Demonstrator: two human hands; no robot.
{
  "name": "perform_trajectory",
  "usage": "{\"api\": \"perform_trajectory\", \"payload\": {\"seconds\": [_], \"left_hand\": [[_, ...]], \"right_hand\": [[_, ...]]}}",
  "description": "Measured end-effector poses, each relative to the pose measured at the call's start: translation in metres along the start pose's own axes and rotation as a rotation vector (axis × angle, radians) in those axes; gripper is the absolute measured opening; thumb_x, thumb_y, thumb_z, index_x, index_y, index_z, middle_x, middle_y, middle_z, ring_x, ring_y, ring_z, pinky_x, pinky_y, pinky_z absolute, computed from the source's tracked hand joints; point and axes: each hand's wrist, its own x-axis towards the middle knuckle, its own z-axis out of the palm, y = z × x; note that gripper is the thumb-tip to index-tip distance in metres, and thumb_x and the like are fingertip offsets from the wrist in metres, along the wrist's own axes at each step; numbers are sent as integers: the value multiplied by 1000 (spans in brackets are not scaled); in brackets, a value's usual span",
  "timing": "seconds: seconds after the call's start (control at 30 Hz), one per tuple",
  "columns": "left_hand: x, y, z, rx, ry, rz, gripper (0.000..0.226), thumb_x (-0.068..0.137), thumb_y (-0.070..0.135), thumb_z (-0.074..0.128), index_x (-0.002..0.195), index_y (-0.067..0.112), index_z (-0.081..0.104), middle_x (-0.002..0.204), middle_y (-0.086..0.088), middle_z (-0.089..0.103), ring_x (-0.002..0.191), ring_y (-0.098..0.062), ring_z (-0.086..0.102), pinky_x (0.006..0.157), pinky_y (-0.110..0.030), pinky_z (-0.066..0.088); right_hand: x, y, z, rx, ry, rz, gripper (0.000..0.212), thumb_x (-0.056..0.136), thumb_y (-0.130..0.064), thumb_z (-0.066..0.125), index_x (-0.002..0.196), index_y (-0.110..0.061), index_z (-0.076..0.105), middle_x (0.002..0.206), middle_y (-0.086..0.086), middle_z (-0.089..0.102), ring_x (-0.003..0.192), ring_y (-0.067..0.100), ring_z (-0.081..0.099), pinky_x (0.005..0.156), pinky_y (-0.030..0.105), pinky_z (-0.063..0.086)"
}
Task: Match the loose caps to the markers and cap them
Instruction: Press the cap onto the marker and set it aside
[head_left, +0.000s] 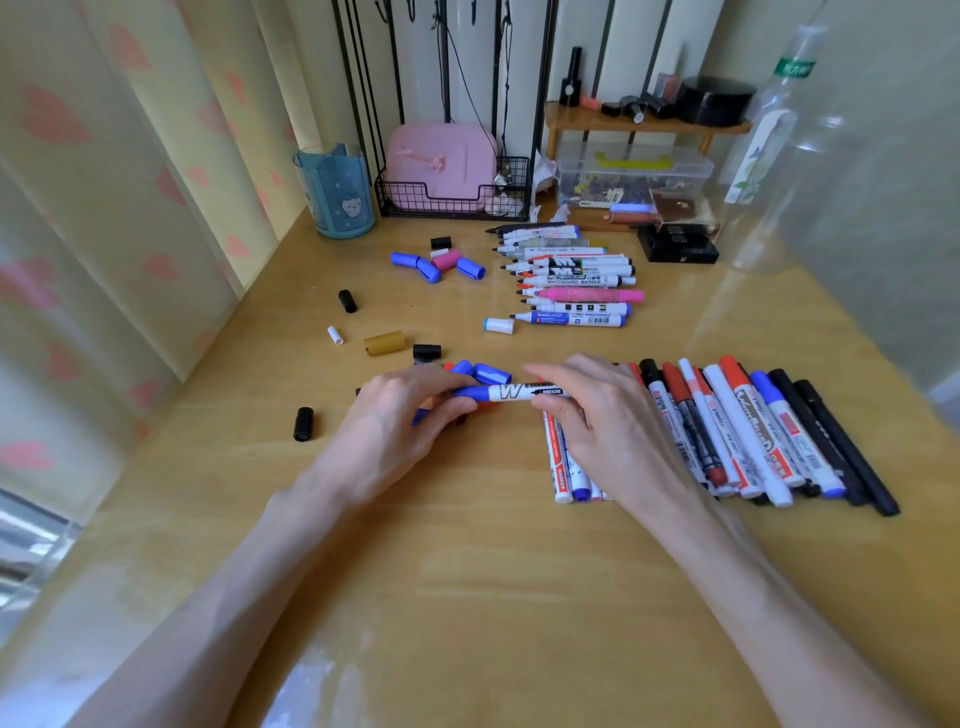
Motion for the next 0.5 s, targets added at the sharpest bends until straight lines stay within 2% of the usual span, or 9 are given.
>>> {"api": "perform_trajectory", "payload": {"seconds": [0.2, 0.37, 0.43, 0.5], "left_hand": [[0, 4, 0, 48, 48, 51, 27, 104, 39, 57, 116, 23, 74, 88, 16, 59, 77, -7, 53, 65, -33, 49], [0, 7, 2, 51, 52, 58, 29, 105, 37, 55, 117, 19, 74, 90, 18, 56, 77, -4, 50, 68, -11, 38], [0, 8, 2, 31, 48, 55, 30, 105, 36, 55, 120, 18, 74, 90, 17, 57, 78, -5, 53, 70, -12, 40], [0, 9, 1, 9, 40, 50, 28, 106, 36, 55, 121, 19, 72, 92, 16, 59, 81, -7, 57, 72, -21, 47]], "right_hand": [[-2, -3, 7, -47, 68, -1, 31, 88, 3, 74, 113, -16, 78, 96, -5, 70, 86, 20, 63, 75, 47, 45], [-3, -4, 4, -51, 95, -42, 41, 81, 14, 73, 110, -15, 78, 96, -5, 70, 88, 20, 66, 73, 48, 43], [-2, -2, 5, -29, 104, -31, 41, 83, 14, 73, 111, -16, 78, 96, -5, 70, 89, 18, 65, 75, 48, 44], [-2, 0, 6, -7, 103, -19, 40, 84, 12, 74, 112, -16, 79, 96, -6, 69, 89, 15, 64, 77, 48, 46]]}}
